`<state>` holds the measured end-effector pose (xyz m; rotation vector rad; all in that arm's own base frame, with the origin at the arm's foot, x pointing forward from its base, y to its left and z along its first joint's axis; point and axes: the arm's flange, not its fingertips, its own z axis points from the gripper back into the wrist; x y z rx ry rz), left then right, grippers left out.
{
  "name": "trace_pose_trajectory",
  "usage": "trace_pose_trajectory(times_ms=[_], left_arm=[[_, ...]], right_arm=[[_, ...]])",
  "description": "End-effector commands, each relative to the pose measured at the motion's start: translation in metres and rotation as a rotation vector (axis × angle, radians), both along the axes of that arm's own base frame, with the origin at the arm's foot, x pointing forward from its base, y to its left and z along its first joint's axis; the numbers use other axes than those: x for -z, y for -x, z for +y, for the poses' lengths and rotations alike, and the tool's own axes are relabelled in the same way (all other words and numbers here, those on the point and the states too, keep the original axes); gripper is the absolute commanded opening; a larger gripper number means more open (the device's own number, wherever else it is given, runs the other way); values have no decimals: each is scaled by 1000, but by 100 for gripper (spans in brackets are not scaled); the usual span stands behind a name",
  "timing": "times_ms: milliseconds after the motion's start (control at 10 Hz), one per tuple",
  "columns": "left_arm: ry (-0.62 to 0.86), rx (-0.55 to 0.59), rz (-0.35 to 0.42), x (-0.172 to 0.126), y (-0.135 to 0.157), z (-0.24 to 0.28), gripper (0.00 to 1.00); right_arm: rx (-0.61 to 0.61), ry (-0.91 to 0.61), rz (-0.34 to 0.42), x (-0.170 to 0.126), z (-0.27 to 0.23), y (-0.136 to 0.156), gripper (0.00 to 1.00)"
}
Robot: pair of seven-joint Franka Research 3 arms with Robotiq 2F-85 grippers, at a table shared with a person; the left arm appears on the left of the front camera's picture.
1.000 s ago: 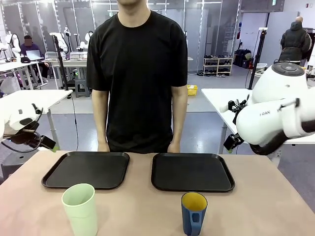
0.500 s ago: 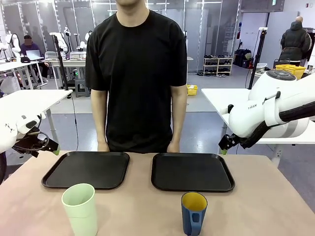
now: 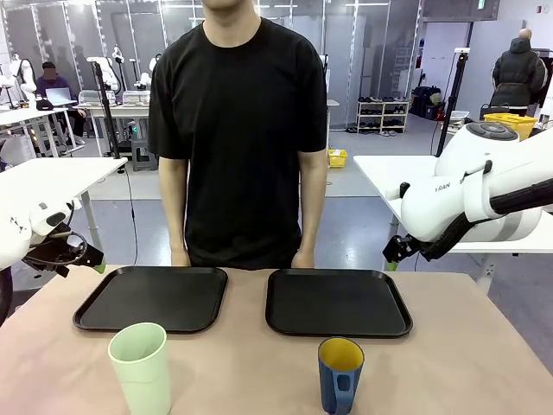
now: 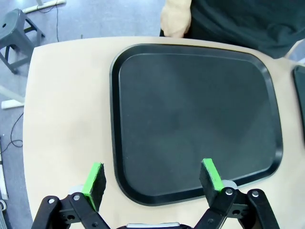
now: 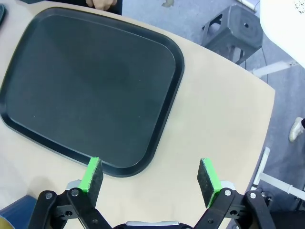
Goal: Sort and store the cups by type.
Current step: Pick up the Reusable plastic cup.
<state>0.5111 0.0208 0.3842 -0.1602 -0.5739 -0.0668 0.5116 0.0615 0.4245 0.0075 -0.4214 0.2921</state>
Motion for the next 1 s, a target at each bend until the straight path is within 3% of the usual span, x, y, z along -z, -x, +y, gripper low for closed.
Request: trace_pose_trajectory(times_ms=[0, 900], left_arm=[[-2, -1, -2, -1, 0, 1, 100], [-2, -1, -2, -1, 0, 1, 100]], right_arm=[[-12, 3, 0, 1, -2, 0, 100], [-12, 3, 0, 1, -2, 0, 100]])
